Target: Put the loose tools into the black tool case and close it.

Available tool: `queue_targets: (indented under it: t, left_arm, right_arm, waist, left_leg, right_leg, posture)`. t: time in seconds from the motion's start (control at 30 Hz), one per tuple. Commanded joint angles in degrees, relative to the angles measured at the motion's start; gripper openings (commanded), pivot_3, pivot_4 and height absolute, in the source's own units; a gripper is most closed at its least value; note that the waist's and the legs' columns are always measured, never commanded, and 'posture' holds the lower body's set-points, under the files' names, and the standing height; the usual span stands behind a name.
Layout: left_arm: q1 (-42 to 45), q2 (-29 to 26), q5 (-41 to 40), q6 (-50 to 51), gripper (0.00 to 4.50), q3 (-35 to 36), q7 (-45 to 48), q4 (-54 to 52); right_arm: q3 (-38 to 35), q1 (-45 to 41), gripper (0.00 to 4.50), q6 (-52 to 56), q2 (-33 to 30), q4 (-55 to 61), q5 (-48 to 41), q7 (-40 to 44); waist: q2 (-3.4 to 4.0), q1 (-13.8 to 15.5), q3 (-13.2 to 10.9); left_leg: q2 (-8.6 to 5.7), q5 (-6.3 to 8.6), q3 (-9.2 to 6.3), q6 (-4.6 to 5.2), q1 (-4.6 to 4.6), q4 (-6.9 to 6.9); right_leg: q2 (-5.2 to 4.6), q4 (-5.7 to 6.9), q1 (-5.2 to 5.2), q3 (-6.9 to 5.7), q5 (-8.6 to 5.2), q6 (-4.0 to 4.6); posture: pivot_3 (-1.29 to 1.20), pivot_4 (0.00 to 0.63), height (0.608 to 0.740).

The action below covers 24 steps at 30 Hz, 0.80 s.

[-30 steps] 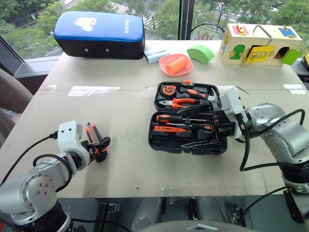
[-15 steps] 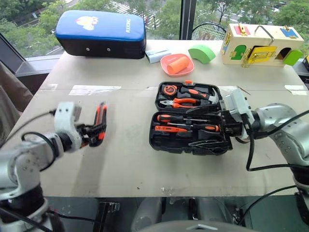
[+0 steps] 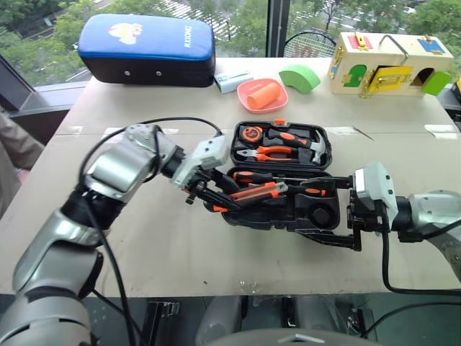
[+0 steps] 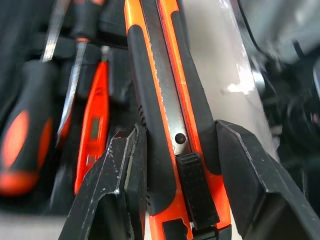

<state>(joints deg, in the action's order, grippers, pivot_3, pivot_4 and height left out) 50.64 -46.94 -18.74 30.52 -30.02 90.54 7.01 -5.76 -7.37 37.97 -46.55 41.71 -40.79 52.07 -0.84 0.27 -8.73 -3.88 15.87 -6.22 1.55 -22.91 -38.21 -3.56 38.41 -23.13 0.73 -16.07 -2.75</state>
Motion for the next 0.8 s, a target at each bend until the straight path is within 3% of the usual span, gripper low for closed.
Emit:
queue_targets:
  t: [0.03,0.3,0.73,0.8]
  left_arm:
    - [4.27,2.84,3.76,-9.71,1.72,-5.11,1.96,8.11]
    - [8.51,9.65,3.89,-14.98,1.72,-9.65,1.96,16.13]
    - [5.19,8.97,5.68,-9.59,1.72,-10.42,1.96,10.72]
    - [5.24,8.55,4.0,-6.73,2.72,-10.2,1.96,9.12]
  right_arm:
    - [-4.31,3.4,4.5,1.03,-0.34,5.6,-1.95,-4.26]
    - [-7.0,6.28,4.5,2.59,-0.75,8.67,-4.02,-9.36]
    - [-3.8,1.88,4.5,2.35,-1.2,5.37,-3.59,-10.26]
    - [-2.87,0.94,4.5,1.84,-1.07,4.18,-3.06,-9.7]
  waist:
    - [-0.02,-0.31,-0.01]
    - [-0.06,-0.73,-0.03]
    - [-0.07,-1.03,-0.02]
    - [-0.07,-1.06,-0.02]
  left_leg:
    - [0.01,0.0,-0.02,0.0,0.0,-0.02]
    - [-0.02,0.0,-0.02,0.03,0.01,-0.18]
    - [-0.02,0.0,-0.02,0.04,0.07,-0.24]
    - [-0.02,0.0,-0.02,0.04,0.07,-0.23]
  right_leg:
    - [0.0,0.03,0.0,-0.02,0.0,0.0]
    - [-0.02,0.22,0.01,-0.03,0.0,-0.05]
    - [0.04,0.38,0.01,-0.01,-0.01,-0.05]
    - [0.05,0.39,0.01,-0.02,-0.01,-0.05]
  posture:
    - [0.0,0.15,0.735]
    - [0.0,0.15,0.735]
    - [0.0,0.15,0.735]
    - [0.0,0.15,0.735]
